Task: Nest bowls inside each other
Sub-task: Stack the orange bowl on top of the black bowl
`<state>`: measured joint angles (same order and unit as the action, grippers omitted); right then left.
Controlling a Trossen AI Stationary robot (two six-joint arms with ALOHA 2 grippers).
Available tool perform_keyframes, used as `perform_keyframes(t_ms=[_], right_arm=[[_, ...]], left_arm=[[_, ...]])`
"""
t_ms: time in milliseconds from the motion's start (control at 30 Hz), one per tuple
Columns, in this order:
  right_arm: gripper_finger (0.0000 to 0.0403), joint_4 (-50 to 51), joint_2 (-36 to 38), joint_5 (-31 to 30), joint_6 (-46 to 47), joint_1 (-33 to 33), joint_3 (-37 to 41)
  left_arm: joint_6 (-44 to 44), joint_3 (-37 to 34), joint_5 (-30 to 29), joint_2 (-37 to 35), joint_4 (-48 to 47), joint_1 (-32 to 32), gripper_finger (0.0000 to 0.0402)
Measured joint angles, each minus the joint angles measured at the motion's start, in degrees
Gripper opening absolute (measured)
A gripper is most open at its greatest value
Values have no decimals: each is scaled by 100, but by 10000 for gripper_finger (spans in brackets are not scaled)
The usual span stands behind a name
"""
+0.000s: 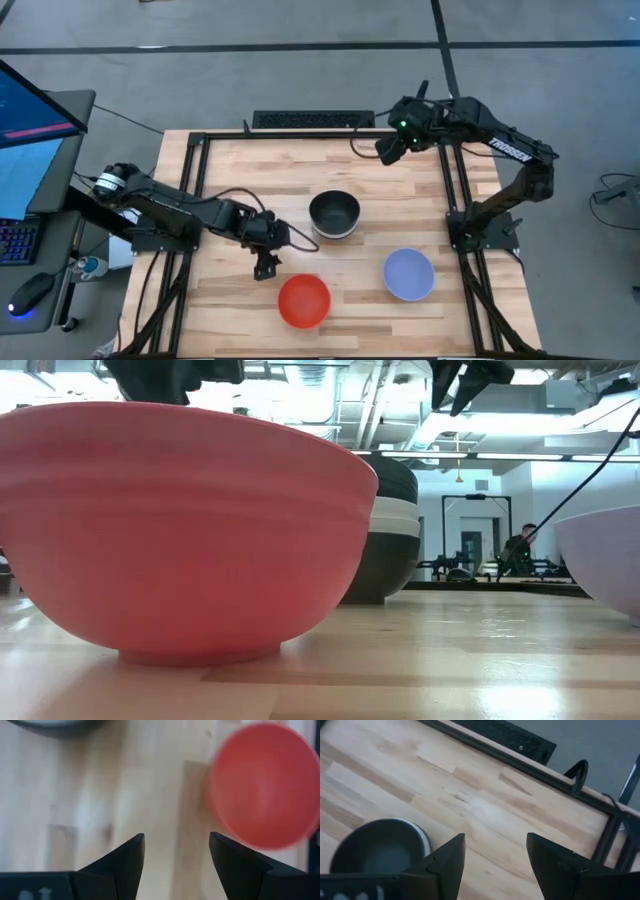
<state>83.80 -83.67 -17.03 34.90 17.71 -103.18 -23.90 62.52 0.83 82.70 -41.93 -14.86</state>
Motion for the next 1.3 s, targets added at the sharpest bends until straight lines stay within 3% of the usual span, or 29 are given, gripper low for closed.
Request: perform_keyframes(t_ms=[233, 467, 700, 800, 1000, 1133, 1300], right_arm=[[235, 12, -1, -513, 870, -635, 0], [235, -5, -1, -750, 741, -967, 0], [235, 103, 33, -739, 270, -1096, 0], [235, 143, 52, -722, 120, -1097, -2], [235, 148, 84, -710, -89, -1096, -2], [235, 108, 80, -704, -205, -1096, -2], [235, 111, 80, -693, -239, -1096, -2]], left_arm=[[-204, -94, 186, -7, 638, -361, 215], [-1154, -94, 173, 27, 1068, -481, 215], [-1754, -77, 178, 1093, 1695, -695, 215], [-1911, 130, 30, 1428, 1675, -815, 215], [-2121, 478, -856, 1446, 1221, -886, 215], [-2138, 621, -1056, 1599, 895, -885, 215], [-1992, 620, -899, 1745, 711, -908, 215]])
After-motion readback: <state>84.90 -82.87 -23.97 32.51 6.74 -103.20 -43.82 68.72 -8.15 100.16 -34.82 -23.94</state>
